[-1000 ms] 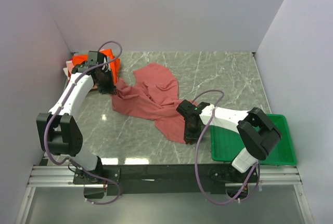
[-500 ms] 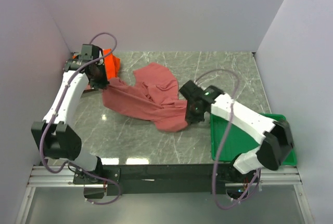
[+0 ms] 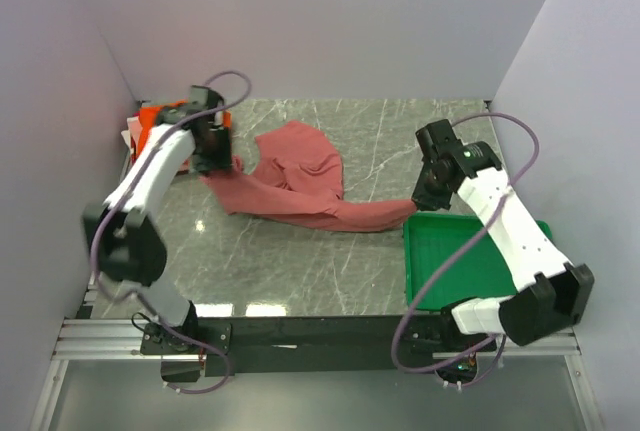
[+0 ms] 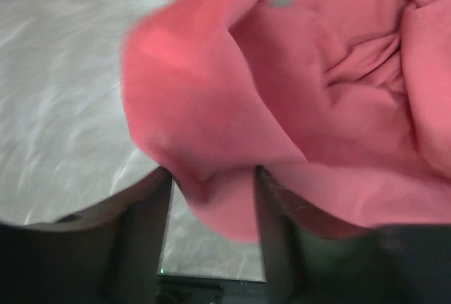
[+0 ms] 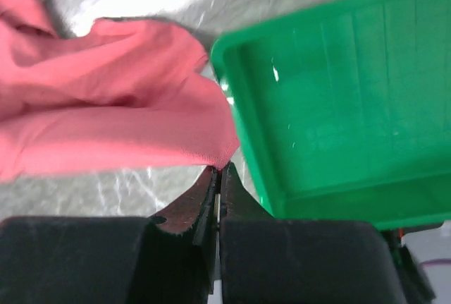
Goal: Fold and stack the t-shirts
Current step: Flatten the tshirt out
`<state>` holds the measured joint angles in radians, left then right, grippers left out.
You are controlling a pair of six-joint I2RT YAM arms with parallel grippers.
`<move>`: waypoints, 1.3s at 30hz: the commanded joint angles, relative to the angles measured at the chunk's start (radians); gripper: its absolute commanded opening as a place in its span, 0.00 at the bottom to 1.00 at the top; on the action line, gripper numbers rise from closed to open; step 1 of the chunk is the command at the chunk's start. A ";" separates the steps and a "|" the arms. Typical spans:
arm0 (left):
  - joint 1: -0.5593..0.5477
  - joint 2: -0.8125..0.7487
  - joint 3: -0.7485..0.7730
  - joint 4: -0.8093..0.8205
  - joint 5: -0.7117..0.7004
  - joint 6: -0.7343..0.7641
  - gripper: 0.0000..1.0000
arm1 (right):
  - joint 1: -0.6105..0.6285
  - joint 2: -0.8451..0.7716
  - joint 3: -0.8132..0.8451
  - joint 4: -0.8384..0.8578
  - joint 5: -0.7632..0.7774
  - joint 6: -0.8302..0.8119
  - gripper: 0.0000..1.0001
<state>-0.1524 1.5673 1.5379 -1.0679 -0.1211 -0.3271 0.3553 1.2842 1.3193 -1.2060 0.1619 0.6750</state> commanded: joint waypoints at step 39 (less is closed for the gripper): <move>0.074 0.161 -0.340 0.582 0.259 -0.073 0.42 | -0.067 0.099 -0.074 0.207 -0.111 -0.114 0.00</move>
<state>-0.0761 1.7237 1.1198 -0.5434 0.0879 -0.4053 0.2943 1.4200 1.2510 -1.0080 0.0410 0.5598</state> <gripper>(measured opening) 0.419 0.017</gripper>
